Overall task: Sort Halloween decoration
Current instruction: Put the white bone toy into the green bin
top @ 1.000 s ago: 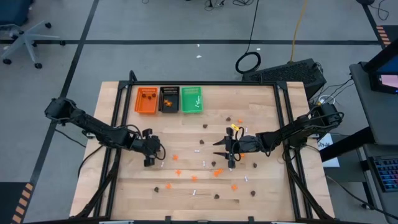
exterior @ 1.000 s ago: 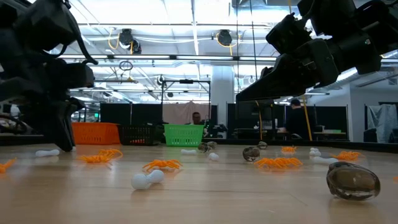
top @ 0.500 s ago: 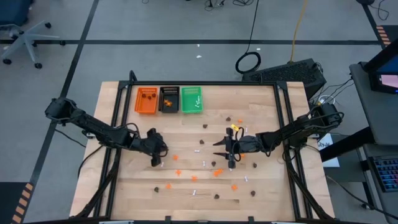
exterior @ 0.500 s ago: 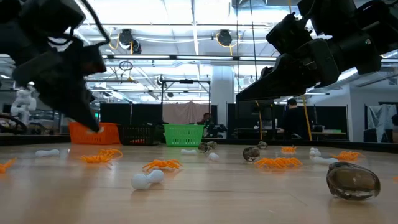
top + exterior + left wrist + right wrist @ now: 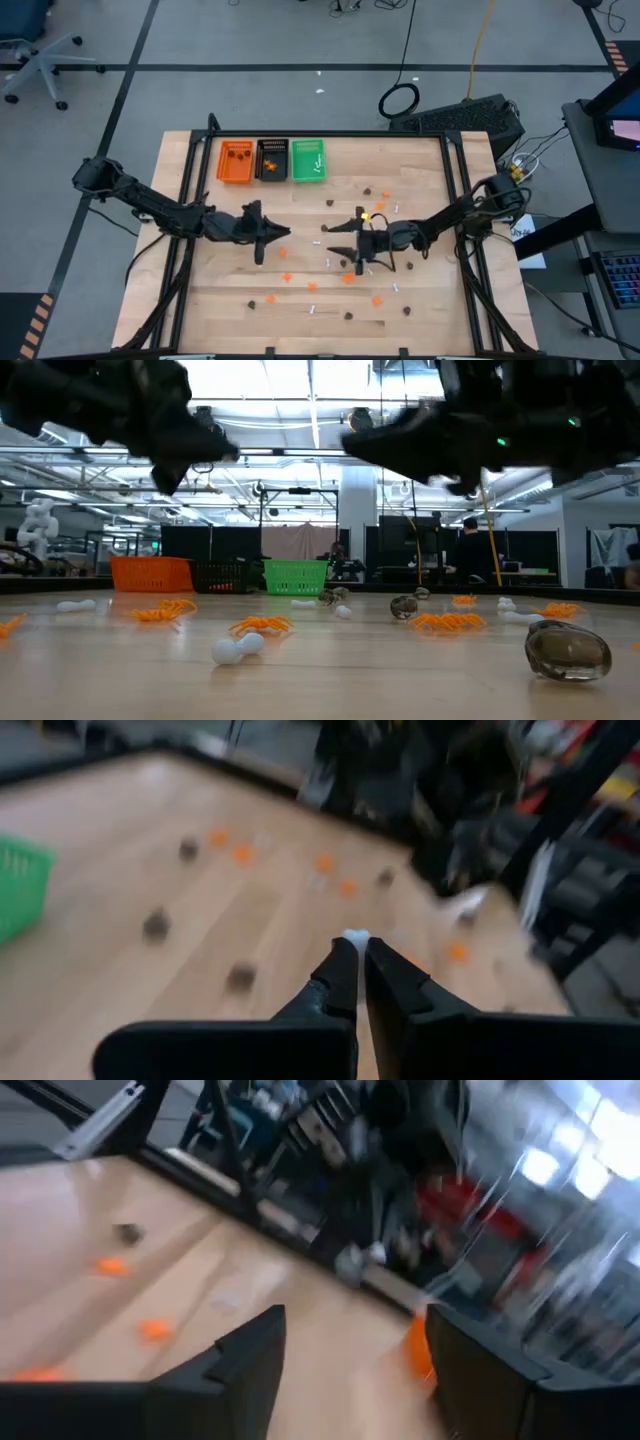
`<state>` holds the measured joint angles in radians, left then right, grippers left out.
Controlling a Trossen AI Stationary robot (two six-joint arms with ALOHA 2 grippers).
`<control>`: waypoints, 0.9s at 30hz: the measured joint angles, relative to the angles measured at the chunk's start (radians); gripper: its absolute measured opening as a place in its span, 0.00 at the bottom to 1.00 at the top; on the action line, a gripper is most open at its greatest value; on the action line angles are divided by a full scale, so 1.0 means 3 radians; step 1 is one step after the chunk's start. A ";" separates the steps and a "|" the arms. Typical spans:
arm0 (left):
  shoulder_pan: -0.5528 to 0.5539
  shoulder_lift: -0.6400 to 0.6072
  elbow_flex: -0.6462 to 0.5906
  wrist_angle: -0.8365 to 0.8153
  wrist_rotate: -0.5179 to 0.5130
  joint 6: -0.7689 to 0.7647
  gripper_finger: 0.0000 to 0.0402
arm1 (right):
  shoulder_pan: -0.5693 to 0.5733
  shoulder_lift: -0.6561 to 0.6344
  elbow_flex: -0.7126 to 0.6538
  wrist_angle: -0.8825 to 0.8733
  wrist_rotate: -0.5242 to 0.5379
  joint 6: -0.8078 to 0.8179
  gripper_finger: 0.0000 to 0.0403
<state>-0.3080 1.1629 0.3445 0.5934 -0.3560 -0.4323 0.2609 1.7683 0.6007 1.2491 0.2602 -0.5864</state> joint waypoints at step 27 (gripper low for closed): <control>-0.0162 0.0240 0.0006 0.1333 -0.0115 0.0244 0.01 | -0.0007 0.0692 0.1559 -0.0238 0.0334 -0.1865 0.54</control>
<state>-0.3566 1.2350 0.3462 0.9934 -0.3904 -0.3592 0.2588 1.9759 1.0683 1.1777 0.3604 -1.1460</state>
